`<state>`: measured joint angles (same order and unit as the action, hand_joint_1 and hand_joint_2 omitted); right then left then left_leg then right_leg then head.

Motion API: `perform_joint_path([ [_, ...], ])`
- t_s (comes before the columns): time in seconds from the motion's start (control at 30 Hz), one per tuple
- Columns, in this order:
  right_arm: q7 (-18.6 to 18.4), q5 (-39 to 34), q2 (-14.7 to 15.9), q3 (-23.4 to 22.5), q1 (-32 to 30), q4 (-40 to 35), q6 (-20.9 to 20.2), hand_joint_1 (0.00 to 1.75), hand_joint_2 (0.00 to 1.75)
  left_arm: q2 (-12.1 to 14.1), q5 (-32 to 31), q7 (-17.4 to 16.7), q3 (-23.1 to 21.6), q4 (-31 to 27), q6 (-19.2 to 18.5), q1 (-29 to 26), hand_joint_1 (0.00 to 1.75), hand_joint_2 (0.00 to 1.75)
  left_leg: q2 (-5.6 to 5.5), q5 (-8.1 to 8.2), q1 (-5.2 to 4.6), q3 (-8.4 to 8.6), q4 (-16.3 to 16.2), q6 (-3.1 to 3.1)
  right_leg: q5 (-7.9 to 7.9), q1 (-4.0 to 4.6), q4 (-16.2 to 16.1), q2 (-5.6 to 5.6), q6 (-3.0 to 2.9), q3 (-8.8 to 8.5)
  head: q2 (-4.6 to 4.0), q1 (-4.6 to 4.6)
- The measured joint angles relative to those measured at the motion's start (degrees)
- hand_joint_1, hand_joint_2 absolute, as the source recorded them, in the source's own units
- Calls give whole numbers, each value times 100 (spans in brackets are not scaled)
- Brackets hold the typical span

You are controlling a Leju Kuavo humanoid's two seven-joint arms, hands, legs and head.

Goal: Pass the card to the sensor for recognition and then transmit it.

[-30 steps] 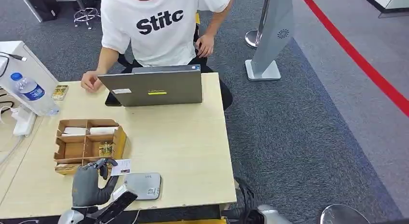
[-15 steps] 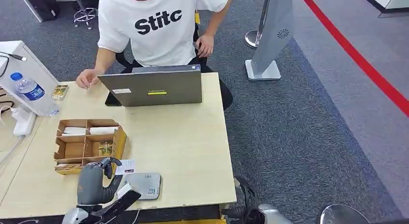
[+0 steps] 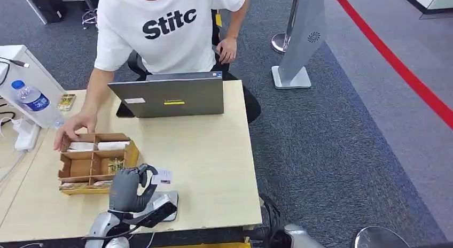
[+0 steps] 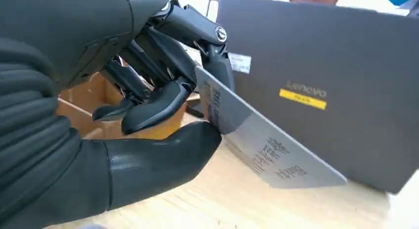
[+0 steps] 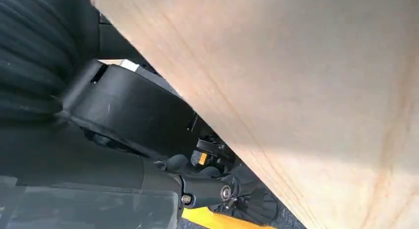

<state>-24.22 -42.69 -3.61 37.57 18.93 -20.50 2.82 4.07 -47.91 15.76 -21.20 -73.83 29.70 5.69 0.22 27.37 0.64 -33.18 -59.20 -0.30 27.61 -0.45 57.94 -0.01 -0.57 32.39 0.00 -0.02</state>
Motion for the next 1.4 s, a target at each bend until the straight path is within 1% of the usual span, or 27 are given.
perform_joint_path([
  [0.2,15,66,13,-100,-20,7,-64,0,175,57,-4,-124,-77,172,2,-197,175,175,2,0,0,-4,2,0,1,0,0,3,0,8,0,-2],
  [0.27,75,15,15,-190,-56,4,-57,0,175,81,-13,-148,-77,227,7,-261,175,175,1,0,0,-5,2,0,1,1,0,3,0,8,0,-2],
  [0.33,197,-182,46,-324,-139,-15,-46,0,175,114,-15,-168,-77,262,7,-336,175,175,0,0,0,-5,2,0,1,1,0,2,0,8,0,0],
  [0.43,545,-556,175,-702,-329,-112,-48,0,175,179,-15,-177,-77,267,-15,-442,175,175,-3,0,-1,-12,2,0,1,0,0,-3,0,8,0,0],
  [0.5,814,-757,273,-1037,-379,-175,-26,0,175,225,-13,-195,-77,264,-42,-489,175,175,-2,0,-2,-13,1,0,1,-2,0,-2,1,9,-2,-2],
  [0.6,1197,-1072,409,-1572,-379,-297,91,0,175,267,-11,-219,-77,236,-57,-551,175,175,-1,0,-4,-16,-2,1,-1,-4,-1,-3,3,10,0,-4],
  [0.67,1345,-1211,485,-1878,-335,-365,144,0,175,282,-13,-219,-77,214,-79,-560,175,175,-2,-2,-3,-16,-4,4,-5,-5,-1,-3,9,10,0,0],
  [0.7,1467,-1263,518,-2021,-328,-383,232,0,175,289,-39,-263,-77,199,-57,-567,175,175,-2,-2,-3,-14,-5,4,-5,-5,-3,-2,9,13,0,2],
  [0.73,1798,-1287,527,-2188,-427,-376,449,0,175,289,-114,-425,-72,164,27,-604,175,175,-3,-1,-3,-7,-6,4,-4,-5,-6,-3,9,15,0,-2],
  [0.77,2378,-1283,527,-2370,-703,-378,382,0,175,299,-190,-602,-55,56,123,-725,175,175,-18,9,0,1,-4,9,14,-1,-9,-15,19,-5,0,-4],
  [0.8,2947,-1261,527,-2516,-992,-339,49,0,175,317,-236,-689,-26,-86,173,-889,175,175,-32,20,3,10,-7,23,33,3,-11,-38,22,-22,0,-2],
  [0.83,3388,-1226,527,-2679,-1256,-157,-426,0,175,323,-299,-738,6,-257,175,-1071,175,175,-63,27,2,12,-7,22,45,3,-10,-64,23,-38,0,5],
  [0.87,3730,-1172,527,-2803,-1441,49,-818,0,175,345,-347,-758,26,-364,175,-1208,175,175,-81,28,1,4,-7,23,50,2,-10,-83,19,-36,0,-2],
  [0.9,3871,-1138,527,-2901,-1659,226,-921,0,175,352,-372,-772,41,-444,166,-1307,175,175,-93,29,-1,-11,-6,24,55,1,-6,-93,15,-31,0,2],
  [0.97,3954,-1141,527,-3045,-1916,437,-990,0,175,376,-444,-776,103,-588,146,-1416,175,175,-72,39,0,-32,-1,14,53,1,-3,-69,12,-2,0,-6],
  [1.03,3921,-1143,522,-3138,-1930,603,-977,0,175,374,-474,-778,129,-671,114,-1419,175,175,-25,46,-1,-21,2,11,51,1,-3,-30,9,2,0,-6],
  [1.13,3886,-1145,522,-3235,-1916,746,-938,0,175,369,-492,-791,137,-770,107,-1423,175,175,-22,45,0,-14,1,11,50,1,-3,-32,10,1,0,0],
  [1.23,3799,-1147,522,-3329,-1916,800,-771,0,175,372,-555,-721,201,-881,116,-1420,175,175,-24,37,-1,-14,-2,15,45,1,-3,-34,13,-2,0,-2],
  [1.33,3757,-1143,520,-3396,-1918,830,-632,0,175,393,-671,-638,345,-1163,109,-1365,175,175,-24,33,-1,-14,-4,17,41,1,-3,-34,13,-3,0,-2],
  [1.4,3731,-1139,516,-3449,-1916,837,-601,0,175,400,-704,-634,480,-1369,28,-1295,175,175,-24,32,-1,-12,-4,17,39,1,-3,-33,14,-6,0,-2],
])
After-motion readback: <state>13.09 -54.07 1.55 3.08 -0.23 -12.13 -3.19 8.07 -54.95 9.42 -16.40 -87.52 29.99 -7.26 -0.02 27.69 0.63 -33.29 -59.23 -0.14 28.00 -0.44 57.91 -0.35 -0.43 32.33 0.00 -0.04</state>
